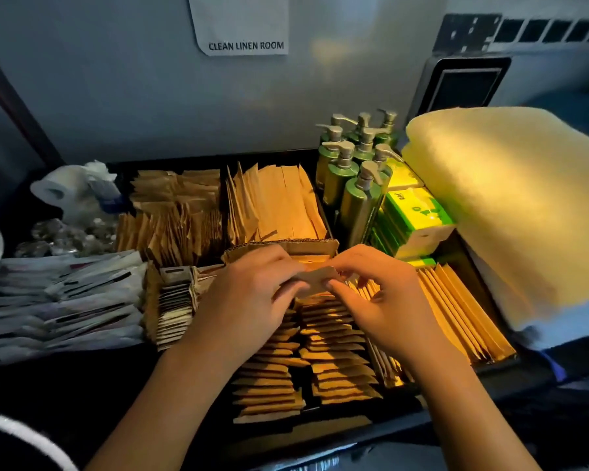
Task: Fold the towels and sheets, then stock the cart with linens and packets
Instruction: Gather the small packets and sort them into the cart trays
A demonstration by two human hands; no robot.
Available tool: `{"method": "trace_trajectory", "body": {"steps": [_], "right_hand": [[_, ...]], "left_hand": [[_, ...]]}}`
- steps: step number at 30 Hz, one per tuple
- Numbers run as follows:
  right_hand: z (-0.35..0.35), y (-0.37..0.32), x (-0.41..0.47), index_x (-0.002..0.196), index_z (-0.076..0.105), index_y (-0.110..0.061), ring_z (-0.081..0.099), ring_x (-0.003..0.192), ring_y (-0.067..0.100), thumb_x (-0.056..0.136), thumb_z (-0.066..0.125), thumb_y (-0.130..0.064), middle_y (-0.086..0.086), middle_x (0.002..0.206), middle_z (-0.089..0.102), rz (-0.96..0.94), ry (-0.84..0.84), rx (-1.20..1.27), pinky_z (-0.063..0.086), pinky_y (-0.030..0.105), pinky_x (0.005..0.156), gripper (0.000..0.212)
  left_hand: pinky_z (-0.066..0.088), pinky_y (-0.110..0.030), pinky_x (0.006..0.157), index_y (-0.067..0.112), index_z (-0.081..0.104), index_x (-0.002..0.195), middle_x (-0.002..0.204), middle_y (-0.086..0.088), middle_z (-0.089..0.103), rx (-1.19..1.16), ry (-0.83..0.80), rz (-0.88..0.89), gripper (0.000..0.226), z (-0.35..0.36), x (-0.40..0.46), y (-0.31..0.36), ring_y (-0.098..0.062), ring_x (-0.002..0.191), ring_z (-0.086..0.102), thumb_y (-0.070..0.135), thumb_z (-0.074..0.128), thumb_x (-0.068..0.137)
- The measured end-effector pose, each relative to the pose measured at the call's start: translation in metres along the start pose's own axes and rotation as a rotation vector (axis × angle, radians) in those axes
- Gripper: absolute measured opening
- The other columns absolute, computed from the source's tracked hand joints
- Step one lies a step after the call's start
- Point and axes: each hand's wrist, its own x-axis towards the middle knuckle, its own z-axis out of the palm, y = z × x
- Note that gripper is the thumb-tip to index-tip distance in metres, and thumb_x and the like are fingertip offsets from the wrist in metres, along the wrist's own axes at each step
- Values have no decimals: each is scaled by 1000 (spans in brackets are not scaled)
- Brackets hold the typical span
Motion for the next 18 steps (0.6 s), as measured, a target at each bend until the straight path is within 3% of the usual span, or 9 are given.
{"method": "trace_trajectory", "body": {"steps": [4,8,13,16,18], "right_hand": [[-1,19,0,104,77,-25,64,95,10,89,76,-16,-15,98,70,42,-49,-1,51,25,73,17],[1,31,0,103,79,-24,64,94,5,88,78,-14,-14,98,71,69,-122,-30,50,20,75,18],[-1,31,0,109,77,-29,64,97,4,88,78,-28,-19,101,70,24,-105,-36,47,11,77,21],[0,31,2,103,79,-28,64,95,4,89,76,-25,-19,99,69,17,-109,-30,50,14,77,15],[2,34,5,101,80,-27,62,94,3,89,77,-23,-17,98,69,61,-166,-83,55,24,81,13]], "left_hand": [[57,-37,81,19,76,112,105,7,67,8,-32,-27,21,18,4,0,-11,98,62,20,75,91],[55,-38,82,22,76,110,105,9,64,43,-85,-56,16,31,6,-3,-10,99,59,24,72,94],[55,-35,78,26,77,109,103,10,61,65,-105,-74,17,35,7,-2,-8,96,56,28,71,94],[55,-30,81,27,77,114,104,12,62,48,-91,-100,22,36,6,1,-6,97,58,30,72,93],[57,-28,83,25,77,114,106,12,66,16,-49,-136,23,35,3,-1,-4,98,61,25,75,91]]}}
